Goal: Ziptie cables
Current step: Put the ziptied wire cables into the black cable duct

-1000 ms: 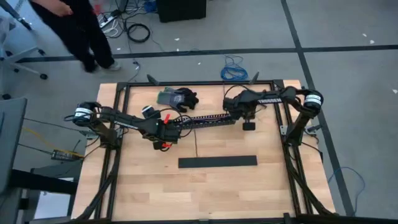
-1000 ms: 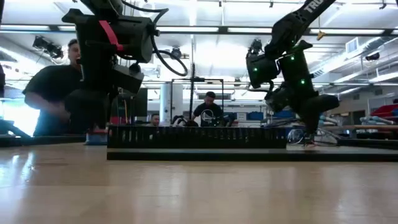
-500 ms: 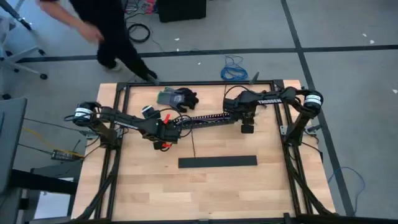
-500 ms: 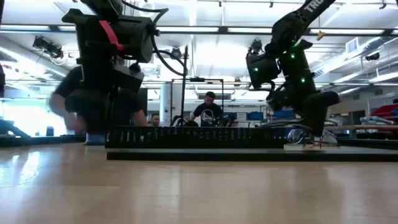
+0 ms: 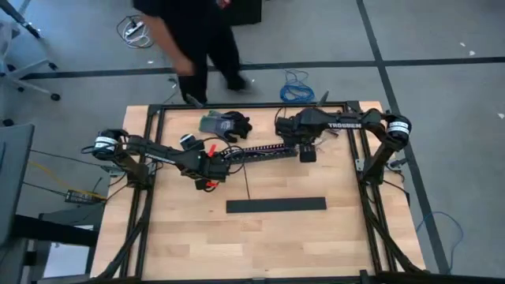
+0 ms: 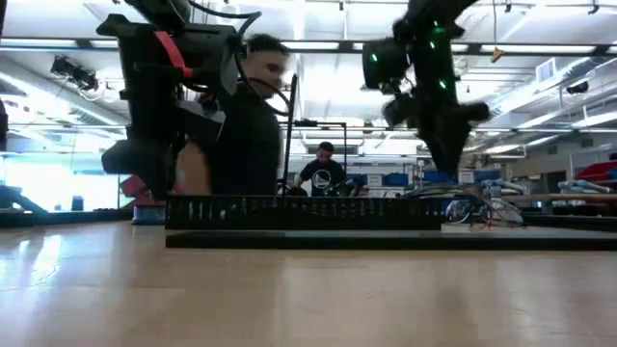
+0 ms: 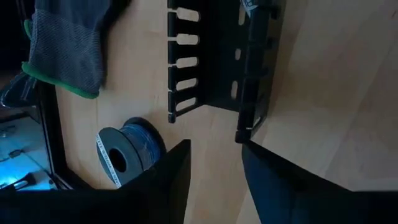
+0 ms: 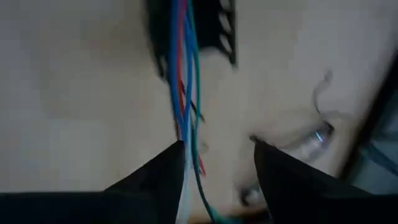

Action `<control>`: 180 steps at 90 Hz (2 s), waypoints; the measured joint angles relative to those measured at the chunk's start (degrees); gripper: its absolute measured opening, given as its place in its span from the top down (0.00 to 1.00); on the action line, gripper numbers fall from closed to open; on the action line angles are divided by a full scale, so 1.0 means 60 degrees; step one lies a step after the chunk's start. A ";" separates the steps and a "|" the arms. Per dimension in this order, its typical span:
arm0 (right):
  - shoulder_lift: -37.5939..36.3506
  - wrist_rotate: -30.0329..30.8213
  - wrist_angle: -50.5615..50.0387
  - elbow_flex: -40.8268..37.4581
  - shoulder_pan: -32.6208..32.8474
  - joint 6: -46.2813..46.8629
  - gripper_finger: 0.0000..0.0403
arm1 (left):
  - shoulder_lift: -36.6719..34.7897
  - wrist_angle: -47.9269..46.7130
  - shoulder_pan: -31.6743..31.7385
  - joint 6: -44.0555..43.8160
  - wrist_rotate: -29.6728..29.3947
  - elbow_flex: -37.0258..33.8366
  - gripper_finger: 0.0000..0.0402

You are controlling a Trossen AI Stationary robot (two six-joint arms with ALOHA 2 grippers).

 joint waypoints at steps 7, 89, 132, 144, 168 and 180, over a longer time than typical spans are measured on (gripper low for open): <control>-0.0005 -0.0822 0.0346 0.0238 0.0000 0.0217 0.53 | 0.0000 0.0000 0.0000 -0.0001 0.0000 0.0000 0.66; 0.0002 -0.2232 0.2814 -0.1272 -0.0727 0.0315 1.00 | -0.0001 -0.0009 0.0000 0.0092 0.0157 0.0000 0.66; 0.0002 -0.2784 0.3763 -0.2225 -0.1264 0.0142 1.00 | -0.0002 -0.0002 0.0001 0.0071 0.0178 0.0000 0.66; 0.0002 -0.2884 0.3966 -0.2530 -0.1264 0.0148 1.00 | 0.0000 -0.0002 0.0000 0.0089 0.0178 0.0004 0.66; 0.0001 -0.3194 0.4016 -0.2563 -0.1207 0.0053 1.00 | -0.0002 0.0001 0.0002 0.0078 0.0178 0.0000 0.66; -0.0200 -0.3116 0.3890 -0.2051 -0.1100 0.0031 1.00 | -0.0001 -0.0002 0.0001 0.0076 0.0178 0.0000 0.66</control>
